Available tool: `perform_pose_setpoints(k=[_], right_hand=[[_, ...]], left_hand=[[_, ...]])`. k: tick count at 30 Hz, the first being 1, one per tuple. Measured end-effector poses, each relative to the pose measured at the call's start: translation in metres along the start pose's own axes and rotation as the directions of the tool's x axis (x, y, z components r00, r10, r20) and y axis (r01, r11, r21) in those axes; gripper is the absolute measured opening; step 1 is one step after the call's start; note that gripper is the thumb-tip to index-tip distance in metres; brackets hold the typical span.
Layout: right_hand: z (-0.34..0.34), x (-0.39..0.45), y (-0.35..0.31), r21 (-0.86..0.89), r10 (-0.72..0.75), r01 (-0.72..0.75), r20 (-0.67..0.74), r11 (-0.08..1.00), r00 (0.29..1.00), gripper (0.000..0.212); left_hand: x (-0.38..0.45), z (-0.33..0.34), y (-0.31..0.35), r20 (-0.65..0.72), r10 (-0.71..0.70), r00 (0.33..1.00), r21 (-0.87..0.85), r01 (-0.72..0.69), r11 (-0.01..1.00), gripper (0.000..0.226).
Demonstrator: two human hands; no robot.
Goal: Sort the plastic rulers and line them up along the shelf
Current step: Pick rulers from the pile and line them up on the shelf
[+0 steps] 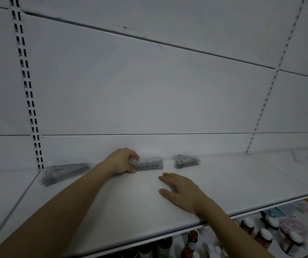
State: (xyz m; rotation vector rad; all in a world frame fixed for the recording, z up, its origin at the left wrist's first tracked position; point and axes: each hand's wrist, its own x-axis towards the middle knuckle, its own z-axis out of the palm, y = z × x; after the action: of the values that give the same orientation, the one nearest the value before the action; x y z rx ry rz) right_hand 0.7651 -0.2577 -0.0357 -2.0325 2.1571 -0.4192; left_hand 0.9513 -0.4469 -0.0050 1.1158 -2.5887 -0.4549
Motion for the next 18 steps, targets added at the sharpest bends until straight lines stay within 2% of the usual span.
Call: perform_pose_setpoints(k=[7, 14, 18], right_hand=[[0.000, 0.001, -0.001, -0.003, 0.007, -0.007, -0.006, 1.000, 1.000, 0.058], [0.001, 0.001, 0.001, 0.009, 0.004, -0.004, -0.023, 1.000, 1.000, 0.057], [-0.001, 0.002, 0.001, 0.016, -0.003, 0.003, -0.017, 1.000, 1.000, 0.057]], left_hand=[[0.003, 0.000, 0.003, 0.039, -0.010, 0.999, -0.022, 0.011, 1.000, 0.058], [0.008, -0.005, 0.011, 0.082, -0.012, 0.997, 0.021, 0.011, 1.000, 0.055], [-0.001, -0.002, 0.020, 0.034, -0.056, 0.998, 0.050, 0.054, 0.997, 0.073]])
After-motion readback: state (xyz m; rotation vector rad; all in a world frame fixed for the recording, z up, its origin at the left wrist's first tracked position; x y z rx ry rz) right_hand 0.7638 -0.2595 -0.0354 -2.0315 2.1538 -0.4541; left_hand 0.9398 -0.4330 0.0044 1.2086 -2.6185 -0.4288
